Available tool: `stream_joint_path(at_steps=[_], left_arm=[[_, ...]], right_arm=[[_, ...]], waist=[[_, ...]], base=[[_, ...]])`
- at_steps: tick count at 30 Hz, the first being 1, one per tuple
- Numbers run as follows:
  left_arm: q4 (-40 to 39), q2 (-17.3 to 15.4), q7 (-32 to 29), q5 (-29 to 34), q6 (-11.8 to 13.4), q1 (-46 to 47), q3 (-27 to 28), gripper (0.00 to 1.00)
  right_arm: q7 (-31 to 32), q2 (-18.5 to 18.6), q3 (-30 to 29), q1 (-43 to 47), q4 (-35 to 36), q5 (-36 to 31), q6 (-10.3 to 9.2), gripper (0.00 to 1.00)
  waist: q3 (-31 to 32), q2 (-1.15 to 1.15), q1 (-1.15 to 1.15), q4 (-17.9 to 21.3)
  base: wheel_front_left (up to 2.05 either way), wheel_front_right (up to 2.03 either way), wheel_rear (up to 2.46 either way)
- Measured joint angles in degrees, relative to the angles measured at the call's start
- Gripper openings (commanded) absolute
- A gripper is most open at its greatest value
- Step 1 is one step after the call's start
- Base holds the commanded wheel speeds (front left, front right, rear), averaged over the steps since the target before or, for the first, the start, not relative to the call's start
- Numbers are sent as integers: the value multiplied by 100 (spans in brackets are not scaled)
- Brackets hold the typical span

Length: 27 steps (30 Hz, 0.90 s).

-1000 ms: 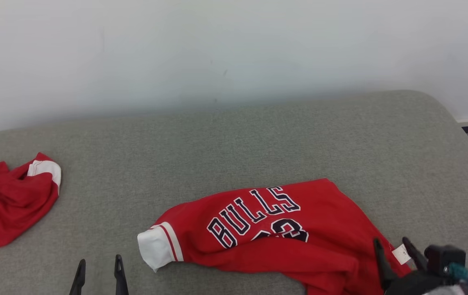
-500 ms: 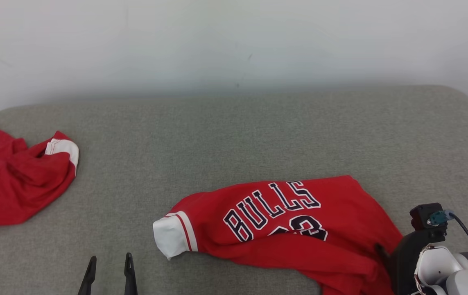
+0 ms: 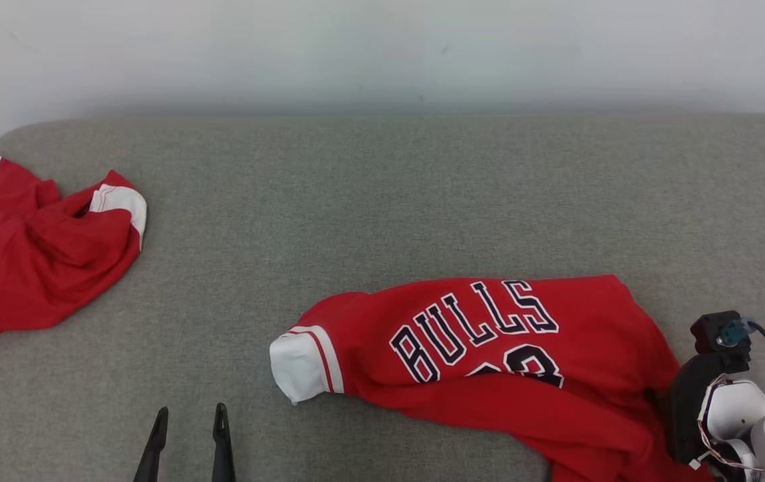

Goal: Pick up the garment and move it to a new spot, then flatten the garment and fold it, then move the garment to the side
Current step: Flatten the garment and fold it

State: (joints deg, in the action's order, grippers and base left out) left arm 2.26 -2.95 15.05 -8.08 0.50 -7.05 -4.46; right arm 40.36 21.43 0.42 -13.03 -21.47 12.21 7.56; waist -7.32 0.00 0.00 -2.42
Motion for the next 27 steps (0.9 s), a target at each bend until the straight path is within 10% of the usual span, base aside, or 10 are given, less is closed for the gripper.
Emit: stream_joint_path(at_steps=[2, 27], left_arm=[[4, 0, 0, -1, -3, 4, -34, 100], [-42, 1, 0, -92, 80, 183, -464, 100]], right_arm=[[-15, 32, -5, -64, -102, -1, 0, 0], [-2026, 1355, 549, -2349, -1089, -1036, 0, 0]], waist=[[-27, 0, 0, -42], [-197, 0, 0, -1043]], base=[[0, 0, 0], [0, 0, 0]])
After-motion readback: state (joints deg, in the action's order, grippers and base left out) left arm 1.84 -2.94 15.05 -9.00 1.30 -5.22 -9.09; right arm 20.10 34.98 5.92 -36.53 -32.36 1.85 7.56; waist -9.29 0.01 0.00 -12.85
